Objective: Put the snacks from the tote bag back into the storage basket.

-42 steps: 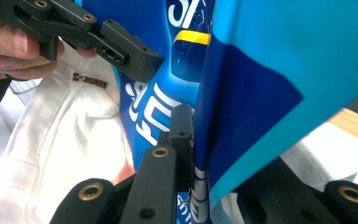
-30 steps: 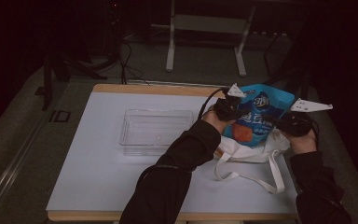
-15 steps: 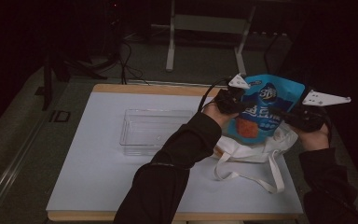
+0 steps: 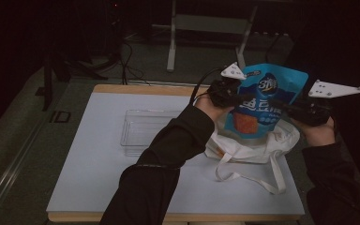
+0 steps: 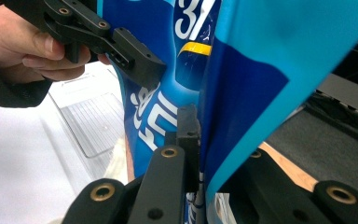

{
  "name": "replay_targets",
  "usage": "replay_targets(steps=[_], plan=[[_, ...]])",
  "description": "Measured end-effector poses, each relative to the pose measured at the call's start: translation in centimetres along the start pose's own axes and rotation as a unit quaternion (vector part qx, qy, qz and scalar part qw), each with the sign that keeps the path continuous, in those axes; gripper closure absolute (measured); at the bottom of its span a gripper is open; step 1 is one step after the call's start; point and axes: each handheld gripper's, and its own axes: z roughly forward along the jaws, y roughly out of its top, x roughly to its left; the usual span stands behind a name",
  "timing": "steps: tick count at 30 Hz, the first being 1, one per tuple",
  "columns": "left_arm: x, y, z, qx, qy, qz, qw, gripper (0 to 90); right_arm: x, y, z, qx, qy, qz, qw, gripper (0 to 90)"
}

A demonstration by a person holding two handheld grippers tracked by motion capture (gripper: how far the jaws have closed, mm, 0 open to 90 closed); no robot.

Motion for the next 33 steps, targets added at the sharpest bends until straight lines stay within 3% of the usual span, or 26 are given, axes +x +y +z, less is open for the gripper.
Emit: replay_targets(steps=[4, 5, 13, 33], plan=[[0.0, 0.2, -0.8, 0.000, 0.002, 0.001, 1.0000, 90.0, 0.4, 0.7, 0.3, -0.004, 0.006, -0.004, 1.0000, 86.6], [-0.1, 0.3, -2.3, -0.001, 0.009, 0.005, 0.9999, 90.0, 0.8, 1.5, 0.6, -0.004, 0.011, -0.010, 0.9999, 86.7], [0.1, 0.0, -6.0, 0.000, 0.024, 0.008, 0.9997, 90.0, 2.5, 3.7, 2.5, -0.005, 0.033, -0.026, 0.9991, 86.8], [1.5, -2.4, -15.2, 0.004, 0.072, -0.005, 0.9974, 90.0, 6.9, 8.2, 9.5, -0.013, 0.093, -0.054, 0.9941, 86.7]])
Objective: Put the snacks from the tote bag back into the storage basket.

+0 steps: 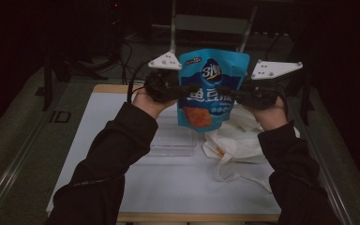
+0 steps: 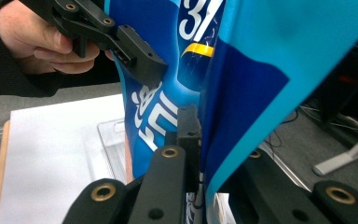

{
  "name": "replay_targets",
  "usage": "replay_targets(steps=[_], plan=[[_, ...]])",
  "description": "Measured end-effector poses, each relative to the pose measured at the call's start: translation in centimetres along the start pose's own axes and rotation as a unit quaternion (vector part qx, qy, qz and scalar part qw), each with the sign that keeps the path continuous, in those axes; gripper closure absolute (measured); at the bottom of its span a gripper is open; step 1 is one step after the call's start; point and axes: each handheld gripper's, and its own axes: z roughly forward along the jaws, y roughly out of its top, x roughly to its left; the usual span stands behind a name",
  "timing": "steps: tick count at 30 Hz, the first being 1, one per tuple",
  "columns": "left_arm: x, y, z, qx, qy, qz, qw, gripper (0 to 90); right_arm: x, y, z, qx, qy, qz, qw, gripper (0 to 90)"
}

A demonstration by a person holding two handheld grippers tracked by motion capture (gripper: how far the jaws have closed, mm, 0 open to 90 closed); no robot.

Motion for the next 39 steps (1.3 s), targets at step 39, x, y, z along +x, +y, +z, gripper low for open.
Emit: replay_targets(steps=[39], plan=[[5.9, -8.9, -5.5, 0.015, 0.041, -0.033, 0.9985, 90.0, 2.1, -1.2, 12.7, 0.000, 0.049, 0.012, 0.9987, 86.6]])
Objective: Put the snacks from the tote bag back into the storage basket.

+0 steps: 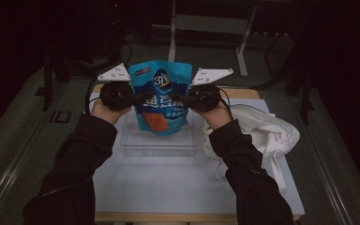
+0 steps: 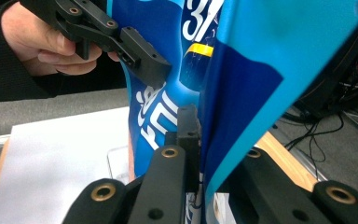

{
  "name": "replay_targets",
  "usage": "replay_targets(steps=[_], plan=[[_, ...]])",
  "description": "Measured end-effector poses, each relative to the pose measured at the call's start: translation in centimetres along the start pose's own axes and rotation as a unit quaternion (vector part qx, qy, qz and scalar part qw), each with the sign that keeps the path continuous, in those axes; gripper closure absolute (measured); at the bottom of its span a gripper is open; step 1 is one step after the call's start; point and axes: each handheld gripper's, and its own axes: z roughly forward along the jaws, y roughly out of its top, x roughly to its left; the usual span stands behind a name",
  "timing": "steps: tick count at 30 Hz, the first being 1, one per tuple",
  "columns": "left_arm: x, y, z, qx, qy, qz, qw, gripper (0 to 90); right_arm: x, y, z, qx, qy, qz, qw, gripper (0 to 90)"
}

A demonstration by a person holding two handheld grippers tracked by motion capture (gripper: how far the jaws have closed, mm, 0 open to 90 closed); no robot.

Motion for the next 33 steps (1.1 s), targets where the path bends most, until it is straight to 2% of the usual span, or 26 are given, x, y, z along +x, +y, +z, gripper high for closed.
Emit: replay_targets(steps=[6, 14, 23, 27, 33], plan=[[0.7, -1.9, 0.8, -0.002, -0.002, -0.014, 0.9999, 90.0, -0.2, -1.5, 1.2, 0.006, -0.003, 0.005, 1.0000, 86.6], [1.5, -4.2, 1.8, 0.011, -0.011, -0.037, 0.9992, 90.0, 0.0, -3.7, 2.9, 0.016, -0.002, 0.018, 0.9997, 86.6], [1.4, -5.8, 2.3, 0.037, -0.018, -0.036, 0.9985, 90.0, 0.4, -6.0, 3.7, 0.017, 0.009, 0.044, 0.9988, 86.6], [1.4, -6.6, 2.4, 0.030, -0.027, -0.042, 0.9983, 90.0, 0.7, -6.7, 3.9, 0.017, 0.010, 0.047, 0.9987, 86.6], [1.5, -7.5, 2.8, 0.028, -0.038, -0.042, 0.9980, 89.9, 0.9, -7.5, 4.1, 0.020, 0.010, 0.050, 0.9985, 86.5]])
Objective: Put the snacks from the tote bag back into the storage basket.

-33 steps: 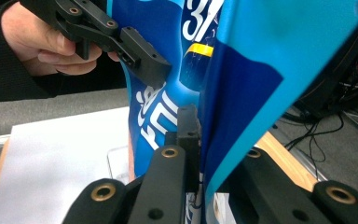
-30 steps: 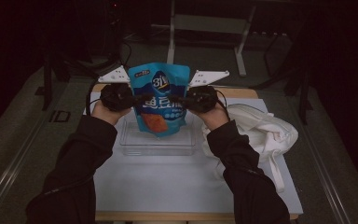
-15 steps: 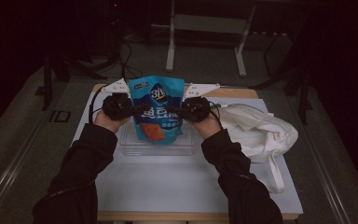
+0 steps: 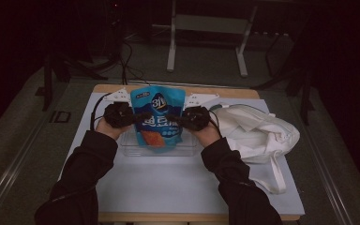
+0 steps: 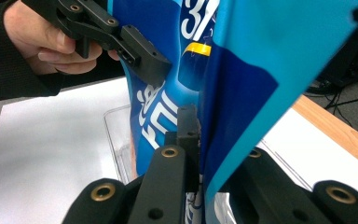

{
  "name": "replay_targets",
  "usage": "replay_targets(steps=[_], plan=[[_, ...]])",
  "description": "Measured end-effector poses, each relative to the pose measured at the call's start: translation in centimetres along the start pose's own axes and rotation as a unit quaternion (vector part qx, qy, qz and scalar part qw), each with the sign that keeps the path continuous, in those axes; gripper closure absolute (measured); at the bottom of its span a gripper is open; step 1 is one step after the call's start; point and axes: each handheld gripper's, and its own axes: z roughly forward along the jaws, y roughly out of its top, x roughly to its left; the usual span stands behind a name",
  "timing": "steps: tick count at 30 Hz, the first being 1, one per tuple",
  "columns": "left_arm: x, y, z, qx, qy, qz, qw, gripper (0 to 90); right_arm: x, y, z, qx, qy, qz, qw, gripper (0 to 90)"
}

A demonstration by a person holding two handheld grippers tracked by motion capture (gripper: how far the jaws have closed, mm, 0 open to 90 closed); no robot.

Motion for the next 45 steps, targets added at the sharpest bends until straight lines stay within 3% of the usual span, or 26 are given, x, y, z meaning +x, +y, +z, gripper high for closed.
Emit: replay_targets(steps=[11, 15, 30, 34, 35, 38, 40, 42, 44, 45], plan=[[-0.3, -1.6, 0.6, -0.007, -0.019, 0.007, 0.9998, 89.6, 0.1, -1.9, -0.1, -0.003, 0.007, 0.010, 0.9999, 86.3], [-1.0, -1.4, 0.7, 0.000, -0.010, 0.022, 0.9997, 89.5, 0.4, -2.2, -0.3, 0.002, 0.005, 0.006, 1.0000, 86.1], [-1.5, -1.5, 0.7, 0.000, 0.011, 0.021, 0.9997, 87.8, 0.3, -2.0, -0.5, 0.005, 0.004, 0.013, 0.9999, 82.1], [-1.6, -1.3, 0.8, 0.004, 0.010, 0.016, 0.9998, 77.3, 0.1, -1.9, -0.5, 0.008, 0.003, 0.021, 0.9997, 76.4], [-1.7, -1.3, 0.8, 0.002, 0.008, 0.017, 0.9998, 74.6, 0.1, -1.8, -0.5, 0.006, 0.002, 0.022, 0.9997, 71.4], [-1.8, -1.1, 1.0, 0.003, 0.001, 0.004, 1.0000, 53.4, 0.2, -1.3, -0.6, 0.003, -0.004, 0.020, 0.9998, 53.3], [-2.0, -1.0, 1.2, 0.002, 0.011, 0.002, 0.9999, 39.5, 0.4, -1.1, -0.8, 0.004, -0.014, 0.010, 0.9998, 47.2], [-1.9, -0.9, 1.1, -0.013, 0.002, -0.009, 0.9999, 30.4, 0.5, -0.9, -0.9, 0.004, -0.022, 0.006, 0.9997, 42.2], [-1.9, -0.9, 1.1, -0.016, -0.004, -0.002, 0.9999, 16.4, 0.5, -0.9, -1.2, -0.007, -0.023, 0.013, 0.9996, 34.1], [-2.0, -0.9, 1.1, -0.018, 0.000, -0.002, 0.9998, 13.5, 0.3, -0.9, -1.3, -0.014, -0.021, 0.016, 0.9996, 29.7]])
